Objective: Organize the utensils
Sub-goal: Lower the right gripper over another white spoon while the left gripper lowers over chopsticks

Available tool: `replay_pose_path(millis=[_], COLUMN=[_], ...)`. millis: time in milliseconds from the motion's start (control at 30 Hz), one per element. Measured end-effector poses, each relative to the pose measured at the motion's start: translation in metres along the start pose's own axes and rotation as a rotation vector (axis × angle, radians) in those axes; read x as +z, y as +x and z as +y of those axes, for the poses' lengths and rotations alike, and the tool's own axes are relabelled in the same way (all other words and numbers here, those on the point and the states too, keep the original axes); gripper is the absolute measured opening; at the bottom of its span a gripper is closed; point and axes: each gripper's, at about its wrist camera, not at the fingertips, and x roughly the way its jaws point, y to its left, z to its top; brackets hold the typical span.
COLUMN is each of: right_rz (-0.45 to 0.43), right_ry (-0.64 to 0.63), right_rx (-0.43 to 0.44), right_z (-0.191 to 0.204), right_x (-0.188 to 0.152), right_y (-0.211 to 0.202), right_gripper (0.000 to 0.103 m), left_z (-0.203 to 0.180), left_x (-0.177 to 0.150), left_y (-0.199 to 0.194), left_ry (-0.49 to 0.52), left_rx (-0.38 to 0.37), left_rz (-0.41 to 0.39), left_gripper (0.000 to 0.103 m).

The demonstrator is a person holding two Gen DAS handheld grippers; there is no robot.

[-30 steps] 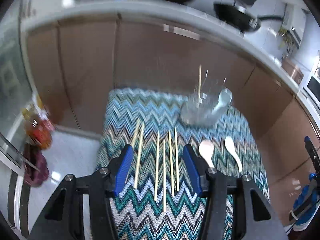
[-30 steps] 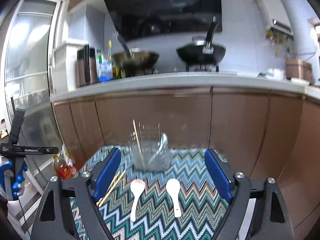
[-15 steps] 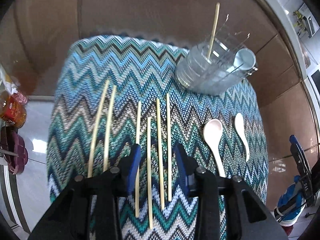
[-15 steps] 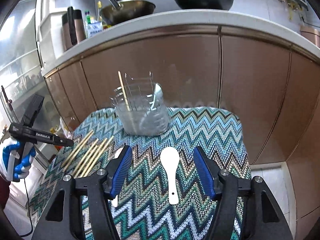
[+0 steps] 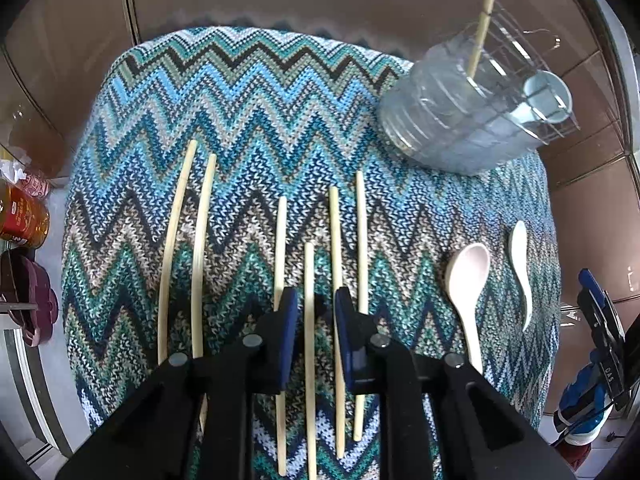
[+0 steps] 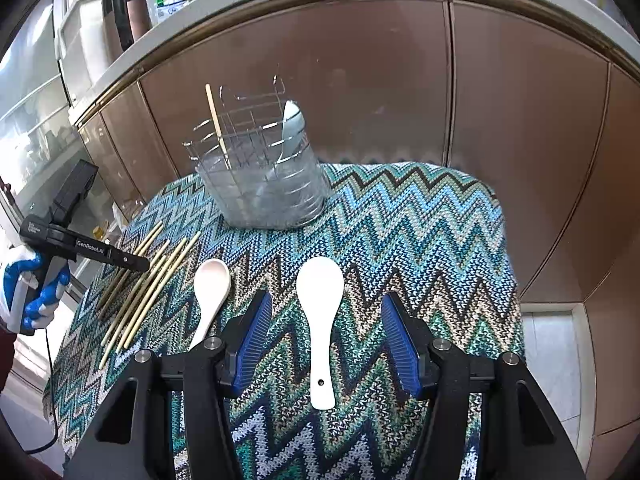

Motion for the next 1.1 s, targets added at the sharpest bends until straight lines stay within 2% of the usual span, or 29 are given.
replay_pose_path(millis=[400,633,833,967,1100], right_rz=[0.070,0.118,0.198,0.258,0.302], right_ry=[-0.072,-0.078,-0.106,-0.126,-0.147], right_rx=[0.072,0.166,0.257,0.307,0.327], right_z=[0.027,0.038,0.055,0.066,0.072], right_x=[0.006,0.016,0.021,0.022,0.025], right_y=[0.033,0.055,0.089,0.112,0.129], right_gripper=[0.054,0.050,0.042,0.032,0.027], left_z=[-0.005,-0.012,-0.014,-0.013,-0.018], left_x=[0.008,0.014,0.025,0.033,0.042], left_y=[0.023,0.031,0.036,0.038,0.043], left_ry=[0.016,0.033,0.043,0.060,0.070], left_rx=[0.009,0.009,-0.009,-0.006,0.003], left_rz=[0.041,0.055,0.055,0.070,0.086], left_gripper=[0.016,0.016,0.013,0.012,0.012])
